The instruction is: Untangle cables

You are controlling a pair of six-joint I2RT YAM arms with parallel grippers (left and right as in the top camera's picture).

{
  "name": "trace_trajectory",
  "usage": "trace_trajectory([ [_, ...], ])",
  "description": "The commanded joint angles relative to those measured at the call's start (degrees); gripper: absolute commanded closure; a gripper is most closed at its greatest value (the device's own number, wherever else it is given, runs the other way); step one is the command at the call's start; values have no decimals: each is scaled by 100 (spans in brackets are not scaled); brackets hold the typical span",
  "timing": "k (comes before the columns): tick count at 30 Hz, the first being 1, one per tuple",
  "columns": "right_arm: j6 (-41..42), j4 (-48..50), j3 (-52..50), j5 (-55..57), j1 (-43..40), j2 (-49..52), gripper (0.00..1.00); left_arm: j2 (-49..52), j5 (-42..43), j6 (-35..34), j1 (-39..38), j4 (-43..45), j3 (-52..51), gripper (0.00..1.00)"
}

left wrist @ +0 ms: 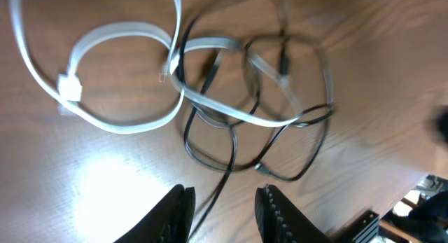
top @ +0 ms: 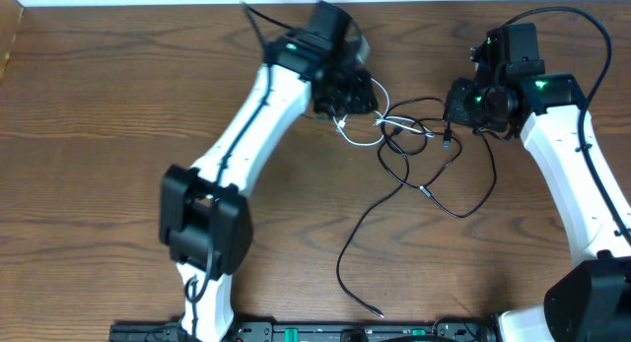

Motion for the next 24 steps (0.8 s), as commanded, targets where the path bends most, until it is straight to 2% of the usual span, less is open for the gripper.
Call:
trace_trajectory([
  [1,-42,-24,31,105,-15,-68,93,402,-505,-658,-146,-282,-55,66],
  [9,-59,-61,31,199,-15,-68,89,940,-544,-800,-328,-68,-55,66],
  [14,-103,-72,31,494,-15,-68,83,1165,-549,-885,-428,229,-55,65],
  [19,-190,-74,31,492,-15,-68,82,1285,-573,-905,-505,629,-55,61],
  [24,-214,-105,31,494,-15,-68,82,1355,-951,-949,-638,898,-55,58],
])
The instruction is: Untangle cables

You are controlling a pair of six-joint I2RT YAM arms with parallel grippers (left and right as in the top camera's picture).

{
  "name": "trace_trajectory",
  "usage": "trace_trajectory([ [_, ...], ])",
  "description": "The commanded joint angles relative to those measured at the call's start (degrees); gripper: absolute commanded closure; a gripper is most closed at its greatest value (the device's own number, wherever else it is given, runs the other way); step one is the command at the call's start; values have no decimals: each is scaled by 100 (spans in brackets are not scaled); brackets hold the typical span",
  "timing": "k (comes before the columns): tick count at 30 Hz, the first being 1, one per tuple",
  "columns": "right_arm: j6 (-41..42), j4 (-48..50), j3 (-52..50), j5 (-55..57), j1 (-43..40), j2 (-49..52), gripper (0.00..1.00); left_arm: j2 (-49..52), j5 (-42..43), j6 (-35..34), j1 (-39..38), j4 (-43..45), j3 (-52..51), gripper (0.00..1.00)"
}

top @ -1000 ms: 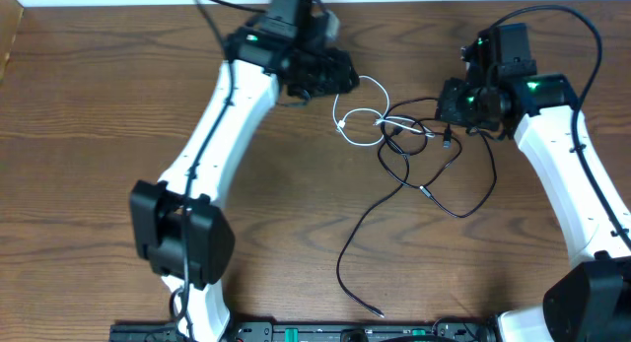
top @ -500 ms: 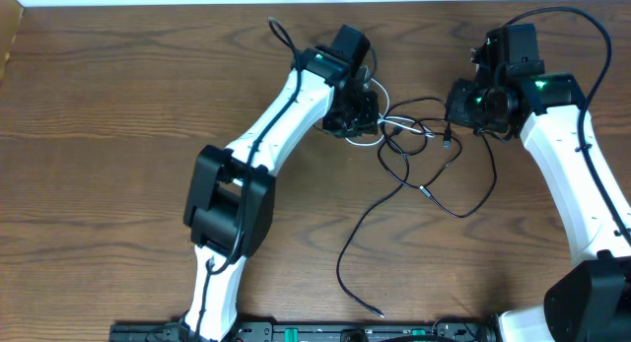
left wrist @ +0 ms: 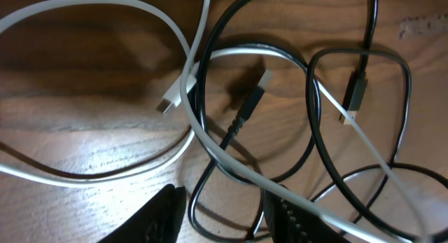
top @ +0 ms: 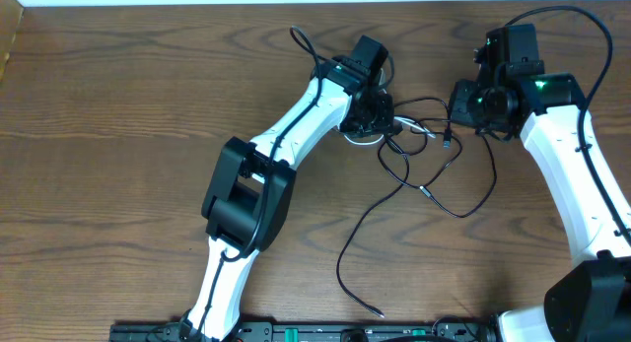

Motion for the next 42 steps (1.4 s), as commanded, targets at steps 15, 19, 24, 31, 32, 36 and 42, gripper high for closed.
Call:
trace_trajectory([
  [15,-341,-37,28,92,-15,-68,79,420,-1729,-48,-629,260,-68,59],
  [19,-341,-22,28,92,-15,-68,78,431,-2046,-46,-748,367,-229,59],
  [24,-343,-35,28,92,-13,-68,77,435,-2371,-46,-922,645,-485,59],
  [31,-341,-39,28,92,-15,-68,72,483,-2446,-33,-933,686,-538,93],
  [32,-341,-39,28,92,-15,-68,70,463,-2551,70,-916,686,-531,93],
  [36,-343,-24,28,92,-15,-68,68,144,-2614,590,-702,514,-422,92],
  [42,-468,122,28,-101,-15,-68,72,-1182,-730,1384,44,61,-402,92],
])
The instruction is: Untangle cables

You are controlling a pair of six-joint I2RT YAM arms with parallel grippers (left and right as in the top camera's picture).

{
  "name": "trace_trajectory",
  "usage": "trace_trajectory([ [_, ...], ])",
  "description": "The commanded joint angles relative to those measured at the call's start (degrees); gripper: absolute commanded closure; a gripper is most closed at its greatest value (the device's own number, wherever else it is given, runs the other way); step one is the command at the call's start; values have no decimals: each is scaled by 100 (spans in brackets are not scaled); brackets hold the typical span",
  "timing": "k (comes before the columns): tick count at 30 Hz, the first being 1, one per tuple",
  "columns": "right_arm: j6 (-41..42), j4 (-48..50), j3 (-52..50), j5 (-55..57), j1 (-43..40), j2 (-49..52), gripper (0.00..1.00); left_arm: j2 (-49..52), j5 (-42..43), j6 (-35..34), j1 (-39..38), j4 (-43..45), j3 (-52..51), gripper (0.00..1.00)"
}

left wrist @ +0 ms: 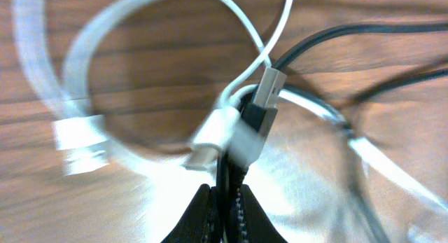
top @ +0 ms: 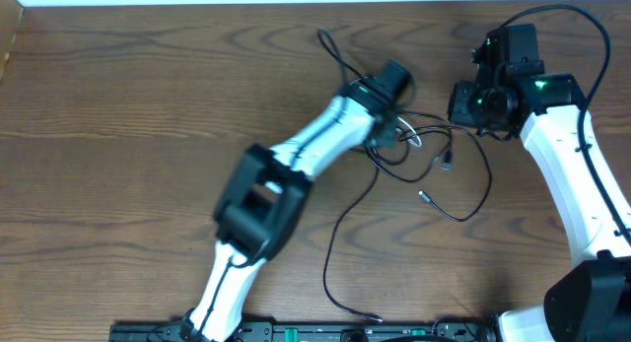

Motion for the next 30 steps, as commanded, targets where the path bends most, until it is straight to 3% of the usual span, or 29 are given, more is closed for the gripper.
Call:
trace_trajectory([
  [1,-251,125,28,-302,-15,-70,72,-1187,1554,636,570,-133,48,92],
  [7,-1331,811,31,-2358,-15,-70,65,-1773,3279,1123,1156,-262,48,93],
  [11,-1552,1165,31,-2951,-15,-70,59,-1816,4015,1290,1412,-417,48,92],
  [30,-2124,1471,-83,-3150,450,223,53,-1814,4312,975,1788,-710,48,93],
])
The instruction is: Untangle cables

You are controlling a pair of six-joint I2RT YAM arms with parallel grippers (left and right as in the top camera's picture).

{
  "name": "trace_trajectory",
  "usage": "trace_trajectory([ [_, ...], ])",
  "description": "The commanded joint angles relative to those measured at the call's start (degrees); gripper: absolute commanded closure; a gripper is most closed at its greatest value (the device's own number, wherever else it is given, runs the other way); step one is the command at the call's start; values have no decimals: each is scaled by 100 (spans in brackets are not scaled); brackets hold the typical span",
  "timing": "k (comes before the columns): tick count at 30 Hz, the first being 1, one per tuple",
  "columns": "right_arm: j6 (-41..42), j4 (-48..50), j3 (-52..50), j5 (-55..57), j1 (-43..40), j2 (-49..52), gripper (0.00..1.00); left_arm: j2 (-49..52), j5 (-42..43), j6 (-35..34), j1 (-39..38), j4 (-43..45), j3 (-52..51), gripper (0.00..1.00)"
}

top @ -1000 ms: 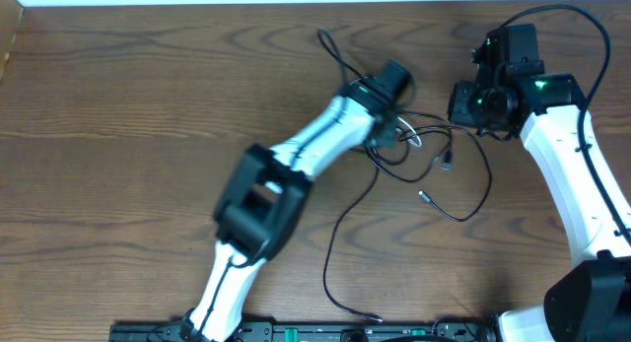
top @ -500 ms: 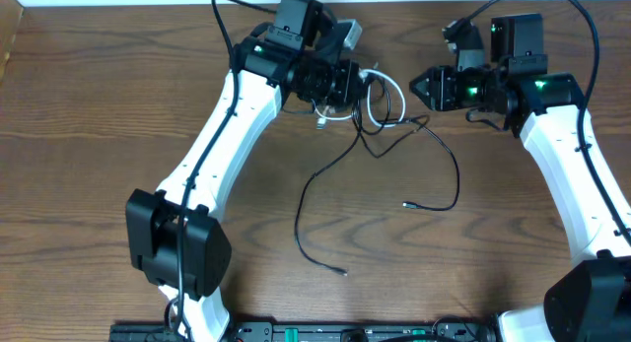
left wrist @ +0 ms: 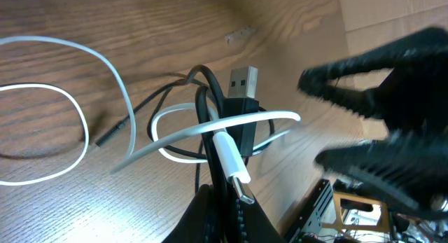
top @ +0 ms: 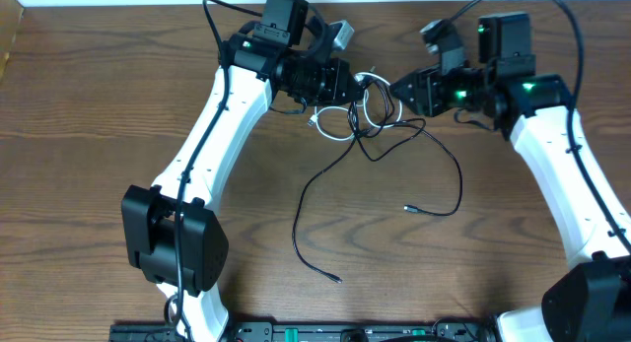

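Note:
A tangle of a white cable (left wrist: pixel 128 117) and a black cable (top: pixel 314 179) lies at the table's far middle. My left gripper (top: pixel 345 86) (left wrist: pixel 225 218) is shut on a bunch of both, holding them a little above the wood. A black USB plug (left wrist: pixel 242 83) and a white plug (left wrist: pixel 233 166) stick out past its tips, with a white loop wound round them. My right gripper (top: pixel 397 89) (left wrist: pixel 313 118) faces the bunch from the right, its blurred fingers (left wrist: pixel 364 57) spread open and apart from the cables.
Black cable tails trail toward the front, one end (top: pixel 335 278) near the middle, a small plug (top: pixel 409 209) further right. The wooden table (top: pixel 99 135) spreads left and front. A black equipment rail (top: pixel 345 332) runs along the front edge.
My left gripper, still shut on the cables, has gone left and back and carries the bunch off the wood. My right gripper has come left, close to the bunch. The black tails shifted left.
My left gripper was open above the left side of the tangle, then open and low over its crossing strands. A second ago it was shut on black and white strands at the table. Now it holds them raised, facing the open right gripper.

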Motion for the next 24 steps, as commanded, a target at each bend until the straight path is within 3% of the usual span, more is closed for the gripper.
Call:
trace_trajectory([
  [1,-216,17,-63,-39,111,293,54,11,164,-166,94,-13,13,93],
  [4,85,33,-63,417,131,525,62,11,275,-162,146,-13,13,93],
  [12,1582,50,-63,2232,48,1036,98,11,275,-164,256,-17,13,93],
  [16,3003,-535,-63,3919,-140,1102,99,11,271,-162,264,-70,13,93],
  [20,3447,-1241,-63,5298,-496,1102,99,11,138,-166,363,-81,13,93],
  [24,3445,-1738,-63,5912,-957,1102,99,11,-151,-188,529,-122,13,93],
])
